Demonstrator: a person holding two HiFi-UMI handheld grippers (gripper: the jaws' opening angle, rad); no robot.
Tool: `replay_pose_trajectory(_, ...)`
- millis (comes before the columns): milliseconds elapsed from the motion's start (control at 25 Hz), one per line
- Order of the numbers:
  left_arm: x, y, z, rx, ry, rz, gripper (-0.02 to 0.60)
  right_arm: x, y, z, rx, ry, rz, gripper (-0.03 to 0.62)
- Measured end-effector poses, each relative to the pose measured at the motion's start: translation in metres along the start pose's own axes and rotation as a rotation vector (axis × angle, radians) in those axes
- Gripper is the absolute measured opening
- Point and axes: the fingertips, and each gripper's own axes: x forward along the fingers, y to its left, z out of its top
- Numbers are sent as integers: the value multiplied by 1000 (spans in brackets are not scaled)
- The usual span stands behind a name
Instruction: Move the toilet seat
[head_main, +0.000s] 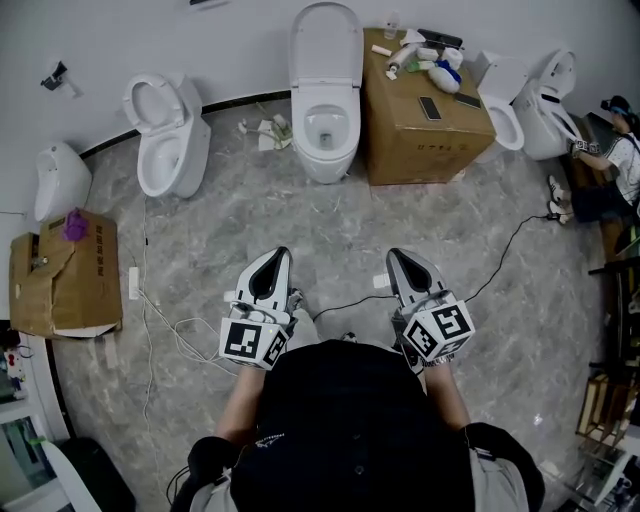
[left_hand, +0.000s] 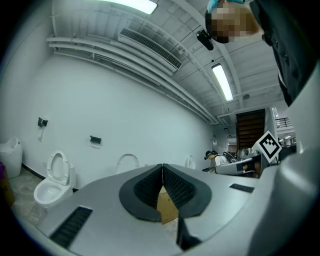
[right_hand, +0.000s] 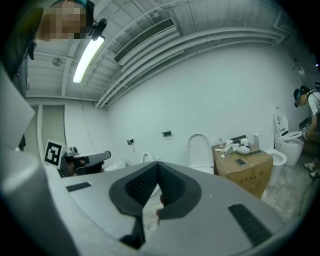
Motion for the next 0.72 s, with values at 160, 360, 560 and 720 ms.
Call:
replay_pose_trajectory(160, 24, 39, 8, -7, 6, -38, 11, 42, 2, 12, -5, -6, -40, 12)
replay_pose_trajectory(360, 50, 80, 15, -4, 6, -90, 11, 86, 8, 20, -4, -7, -83, 12)
replay_pose_trajectory(560, 63, 114, 21, -18, 3, -133, 11, 117, 16, 28, -27, -10, -129, 12)
replay_pose_trajectory(720, 78, 140, 22, -3, 6, -144, 11, 139, 11, 32, -28, -18, -158, 12)
